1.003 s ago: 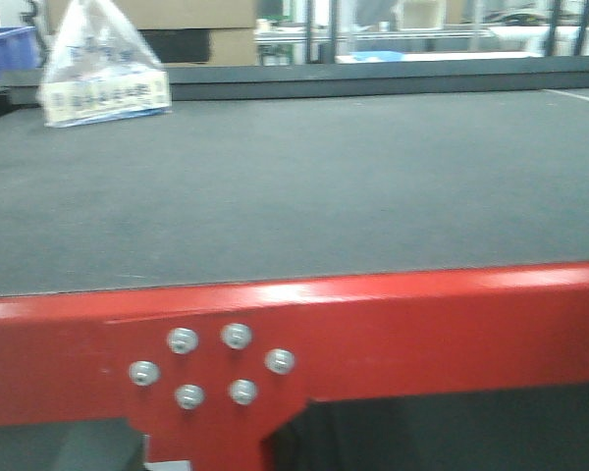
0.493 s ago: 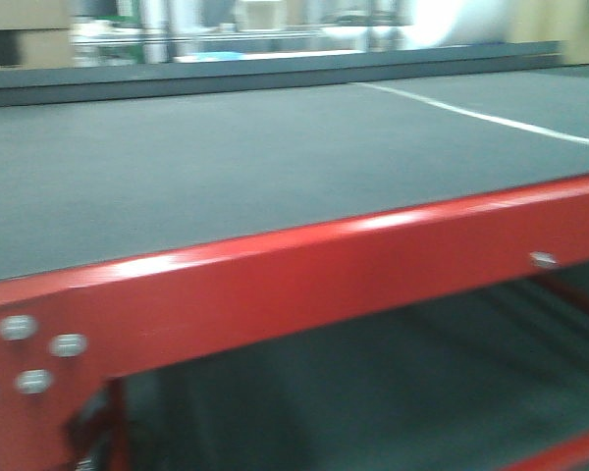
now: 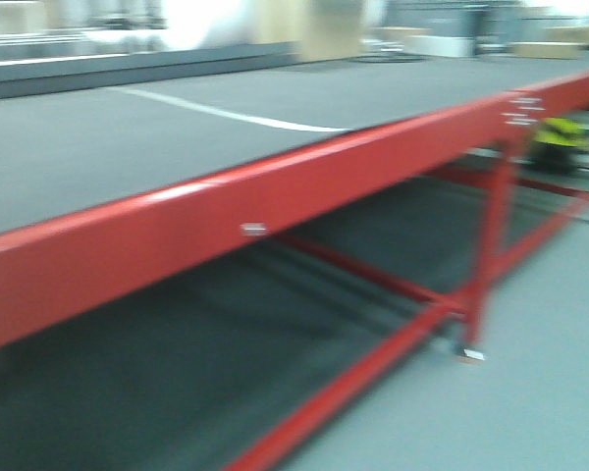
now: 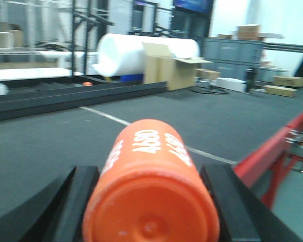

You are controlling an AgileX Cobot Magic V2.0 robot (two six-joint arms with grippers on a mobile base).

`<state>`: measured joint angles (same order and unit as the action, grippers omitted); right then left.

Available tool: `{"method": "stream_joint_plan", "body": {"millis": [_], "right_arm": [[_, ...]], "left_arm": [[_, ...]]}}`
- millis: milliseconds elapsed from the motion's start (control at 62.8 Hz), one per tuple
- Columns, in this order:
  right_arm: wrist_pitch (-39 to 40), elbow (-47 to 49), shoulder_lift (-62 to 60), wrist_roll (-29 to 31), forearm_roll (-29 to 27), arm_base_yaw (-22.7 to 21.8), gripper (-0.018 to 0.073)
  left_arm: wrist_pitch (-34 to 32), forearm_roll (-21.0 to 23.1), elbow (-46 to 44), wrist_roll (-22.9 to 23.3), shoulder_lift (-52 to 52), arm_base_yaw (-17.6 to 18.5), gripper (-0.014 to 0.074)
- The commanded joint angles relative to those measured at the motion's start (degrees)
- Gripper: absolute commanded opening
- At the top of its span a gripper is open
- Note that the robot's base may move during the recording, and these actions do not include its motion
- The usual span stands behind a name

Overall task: Place cylindrical capacitor in blue bin on shelf
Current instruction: 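Drive the base away from the table to the shelf of blue bins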

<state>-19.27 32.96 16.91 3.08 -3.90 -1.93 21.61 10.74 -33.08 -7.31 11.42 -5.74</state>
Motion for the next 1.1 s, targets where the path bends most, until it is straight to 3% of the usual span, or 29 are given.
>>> {"method": "stream_joint_plan", "body": {"millis": [0, 1082], "right_arm": [[1.7, 0.3, -0.3, 0.2, 0.3, -0.3, -0.0163], [1.7, 0.3, -0.3, 0.2, 0.3, -0.3, -0.0163]], "left_arm": [[-1.2, 0.5, -0.1, 0.0, -0.3, 0.2, -0.0111], [-1.2, 0.5, -0.1, 0.0, -0.3, 0.2, -0.0111]]}}
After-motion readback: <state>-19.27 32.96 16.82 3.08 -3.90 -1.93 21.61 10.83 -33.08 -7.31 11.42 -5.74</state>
